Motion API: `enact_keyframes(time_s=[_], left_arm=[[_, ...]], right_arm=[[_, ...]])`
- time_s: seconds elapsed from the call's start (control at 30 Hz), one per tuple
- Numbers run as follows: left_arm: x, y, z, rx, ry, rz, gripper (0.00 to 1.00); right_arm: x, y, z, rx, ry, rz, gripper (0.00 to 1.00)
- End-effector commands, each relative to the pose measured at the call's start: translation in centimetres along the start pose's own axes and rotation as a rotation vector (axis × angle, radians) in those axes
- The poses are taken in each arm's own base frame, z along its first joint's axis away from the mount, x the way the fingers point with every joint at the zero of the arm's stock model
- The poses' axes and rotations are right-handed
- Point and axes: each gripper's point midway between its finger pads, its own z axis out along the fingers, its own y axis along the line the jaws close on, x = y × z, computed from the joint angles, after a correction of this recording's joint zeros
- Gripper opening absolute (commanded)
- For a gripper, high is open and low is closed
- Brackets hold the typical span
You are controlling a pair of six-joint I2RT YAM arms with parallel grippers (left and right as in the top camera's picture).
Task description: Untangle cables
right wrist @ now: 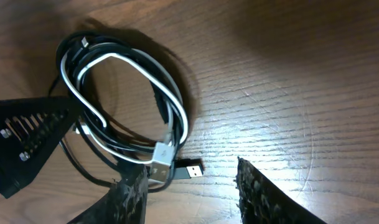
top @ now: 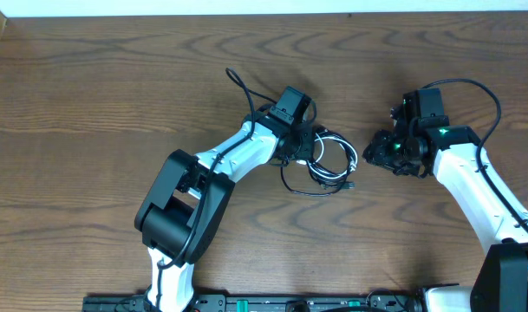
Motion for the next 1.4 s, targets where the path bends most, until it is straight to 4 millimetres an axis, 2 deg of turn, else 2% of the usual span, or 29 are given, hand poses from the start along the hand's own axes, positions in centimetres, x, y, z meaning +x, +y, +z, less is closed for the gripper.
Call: enact_keyframes(time_s=[0.0, 0.2, 0.33, 0.4, 0.47, 0.6, 0.73, 0.83, 1.03, 1.2, 1.37], left_arm=[[0.4, 0.5, 1.2, -0.067, -0.012, 0.017, 0.35], [2.0, 0.1, 3.4, -0.114, 0.0, 0.061, 0.35], [2.6, 0.9, 4.3, -0.186, -0.006, 0.067, 0.34], [2.6, 1.0, 4.3, -0.193, -0.008, 0.07, 0.25], [2.6, 1.0, 4.3, -0.195, -0.01, 0.067, 0.08], [2.5, 1.1, 4.0, -0.196, -0.011, 0.063, 0.08], [1.9, 0.2, 1.8, -0.182, -0.023, 0.062, 0.07], [1.5, -1.8, -1.4, -0.112, -0.037, 0.069, 0.07], [1.5, -4.9, -6.6, 0.042, -0.032, 0.092, 0.07], [1.4, -5.0, -8.6, 0.105, -0.015, 0.069, 0.07], [1.1, -4.6, -9.1, 0.156, 0.01, 0.041, 0.07]], right_arm=[[-0.1, -0.1, -0.1, 0.003, -0.005, -0.013, 0.43], [0.0, -0.2, -0.1, 0.006, -0.002, -0.012, 0.43], [0.1, -0.2, -0.1, 0.007, 0.002, -0.012, 0.43], [0.1, -0.2, -0.1, 0.007, 0.001, -0.012, 0.43], [0.1, -0.2, -0.1, 0.006, 0.001, -0.011, 0.43], [-0.1, 0.6, -0.1, -0.033, -0.003, -0.017, 0.43], [-0.4, 2.7, -0.3, -0.144, -0.005, -0.037, 0.45], [-0.8, 4.7, -0.5, -0.222, -0.023, -0.067, 0.48], [-1.4, 6.4, -0.5, -0.285, -0.042, -0.041, 0.49], [-1.1, 7.4, 0.4, -0.35, 0.005, -0.018, 0.48], [-0.6, 9.6, 1.1, -0.488, 0.074, -0.044, 0.45]])
